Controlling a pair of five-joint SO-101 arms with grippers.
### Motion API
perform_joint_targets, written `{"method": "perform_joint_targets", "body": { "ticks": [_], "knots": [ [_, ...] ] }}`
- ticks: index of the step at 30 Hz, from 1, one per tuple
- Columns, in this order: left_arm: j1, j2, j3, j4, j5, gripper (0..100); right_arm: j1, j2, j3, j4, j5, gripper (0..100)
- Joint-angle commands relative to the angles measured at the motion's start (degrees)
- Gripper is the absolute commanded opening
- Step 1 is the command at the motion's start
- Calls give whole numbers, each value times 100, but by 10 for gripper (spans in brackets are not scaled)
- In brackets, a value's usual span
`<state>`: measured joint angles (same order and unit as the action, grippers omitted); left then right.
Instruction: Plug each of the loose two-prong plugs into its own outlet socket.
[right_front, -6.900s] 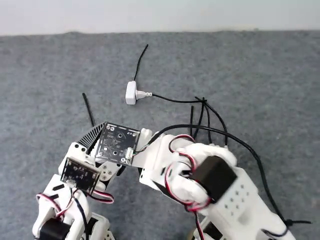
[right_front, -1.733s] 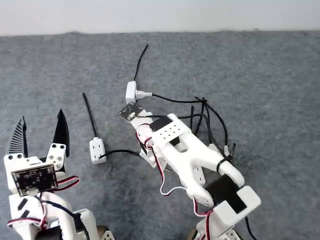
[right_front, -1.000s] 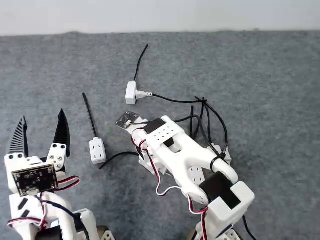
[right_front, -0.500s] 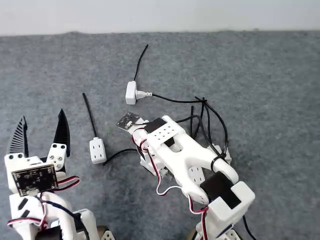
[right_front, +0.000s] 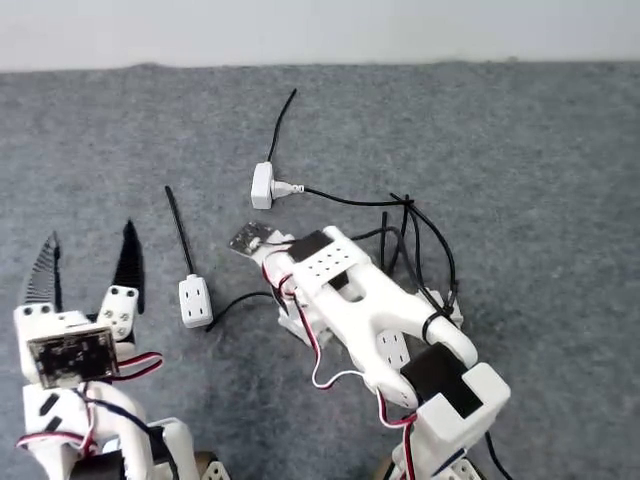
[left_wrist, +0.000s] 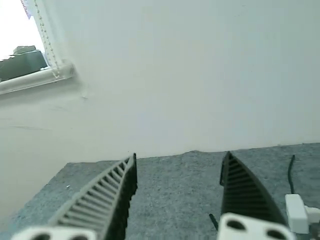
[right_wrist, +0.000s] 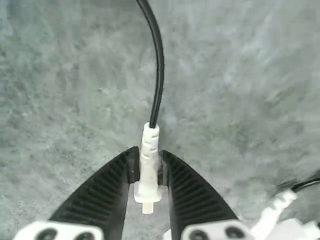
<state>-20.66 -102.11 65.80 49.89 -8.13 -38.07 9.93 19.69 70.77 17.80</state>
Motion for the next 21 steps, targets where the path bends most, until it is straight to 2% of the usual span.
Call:
{"method": "perform_joint_targets", "body": {
  "ticks": [1,5,13,17,21],
  "knots": [
    [457,35,57,-35,62,272,224,-110,-686,312,246,9],
    [563,26,-48,-35,79,272,453,-277,-1609,857,413,9],
    [563,26,-418,18,466,272,426,-1516,-3244,1481,431,9],
    [615,26,-400,-9,677,272,418,-2360,-3393,1156,413,9],
    [985,-26,-409,-18,703,272,330,-3257,-3393,523,369,9]
  ]
}}
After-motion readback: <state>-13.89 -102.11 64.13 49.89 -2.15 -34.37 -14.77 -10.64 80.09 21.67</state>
